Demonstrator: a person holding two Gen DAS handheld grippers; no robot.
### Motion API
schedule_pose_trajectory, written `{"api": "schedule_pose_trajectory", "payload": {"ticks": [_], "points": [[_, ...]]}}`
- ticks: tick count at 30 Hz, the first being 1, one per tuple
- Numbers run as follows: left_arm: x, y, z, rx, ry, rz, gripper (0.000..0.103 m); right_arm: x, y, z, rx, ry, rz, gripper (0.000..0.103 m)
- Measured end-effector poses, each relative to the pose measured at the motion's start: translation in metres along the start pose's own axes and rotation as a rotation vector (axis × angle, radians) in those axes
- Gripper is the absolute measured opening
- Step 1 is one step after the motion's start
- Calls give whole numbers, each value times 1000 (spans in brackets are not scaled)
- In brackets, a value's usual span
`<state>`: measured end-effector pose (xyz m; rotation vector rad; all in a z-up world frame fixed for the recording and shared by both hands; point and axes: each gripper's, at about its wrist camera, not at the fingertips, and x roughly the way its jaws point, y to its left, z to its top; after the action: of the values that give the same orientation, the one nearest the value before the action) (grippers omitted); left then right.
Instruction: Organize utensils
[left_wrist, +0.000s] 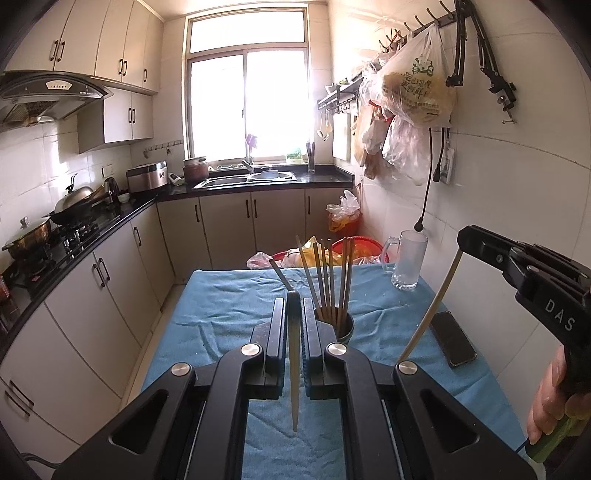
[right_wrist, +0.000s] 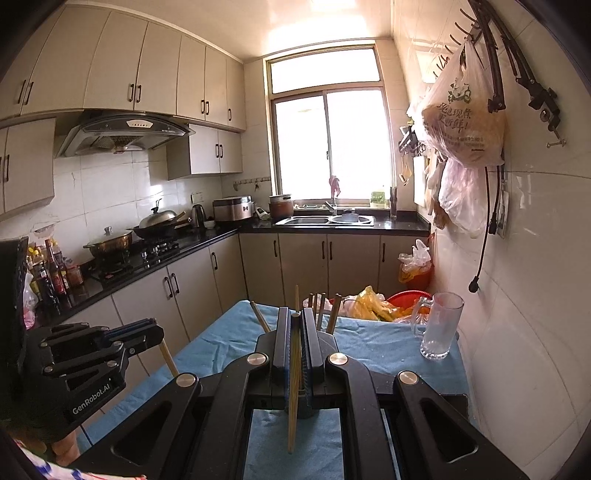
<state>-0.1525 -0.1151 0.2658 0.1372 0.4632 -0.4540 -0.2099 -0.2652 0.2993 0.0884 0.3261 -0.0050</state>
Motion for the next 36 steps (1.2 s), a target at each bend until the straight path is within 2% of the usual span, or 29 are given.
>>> {"api": "schedule_pose_trajectory", "payload": {"ticks": [23,36], "points": [[0,3,16,5,-6,-37,7,1,-5,10,1,-21,-13,6],[-5,11,69,-35,-80,-91,7,20,-11,39,22,-60,-19,6]]}}
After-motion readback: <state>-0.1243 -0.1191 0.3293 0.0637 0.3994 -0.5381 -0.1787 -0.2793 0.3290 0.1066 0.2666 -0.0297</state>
